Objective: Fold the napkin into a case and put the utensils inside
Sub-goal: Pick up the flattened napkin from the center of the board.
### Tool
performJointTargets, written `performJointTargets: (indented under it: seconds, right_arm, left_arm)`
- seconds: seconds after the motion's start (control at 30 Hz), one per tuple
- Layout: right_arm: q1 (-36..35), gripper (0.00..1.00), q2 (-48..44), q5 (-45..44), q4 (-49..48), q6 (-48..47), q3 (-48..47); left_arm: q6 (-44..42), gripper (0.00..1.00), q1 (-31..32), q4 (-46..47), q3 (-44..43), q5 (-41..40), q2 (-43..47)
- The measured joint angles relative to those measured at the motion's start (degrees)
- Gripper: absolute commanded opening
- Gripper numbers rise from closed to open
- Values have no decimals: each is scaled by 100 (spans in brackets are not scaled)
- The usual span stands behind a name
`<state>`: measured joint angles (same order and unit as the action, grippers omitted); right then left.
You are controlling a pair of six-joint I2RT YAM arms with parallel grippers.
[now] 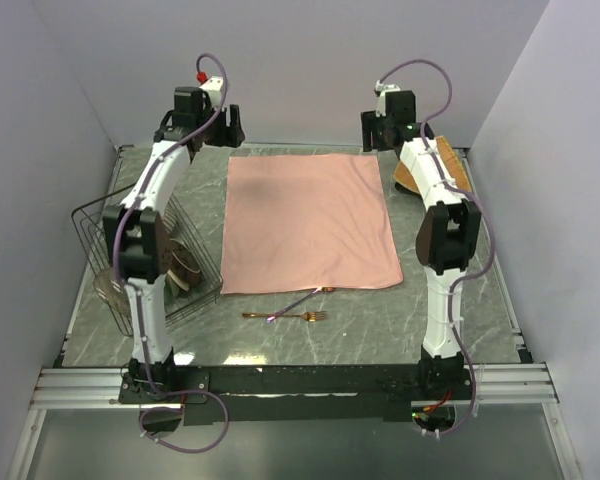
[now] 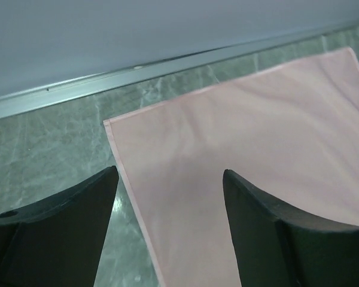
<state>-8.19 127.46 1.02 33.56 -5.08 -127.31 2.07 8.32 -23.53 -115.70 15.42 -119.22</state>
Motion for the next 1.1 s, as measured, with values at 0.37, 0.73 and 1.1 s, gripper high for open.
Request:
performJointTargets:
  seconds: [0.37,0.73,1.1]
  right_arm:
    - [125,76,750,-358,-787,992,81]
    - [149,72,1364,-531,-824,1464,-262]
    - [289,75,1368,-212,-367,2400,-308]
  left_arm:
    - [1128,77,-249,-13,-697,-610,-1475]
    - [1141,78,-234,149,-638,-627,-1475]
    - [1351,78,-236,160,-474,-527,-1475]
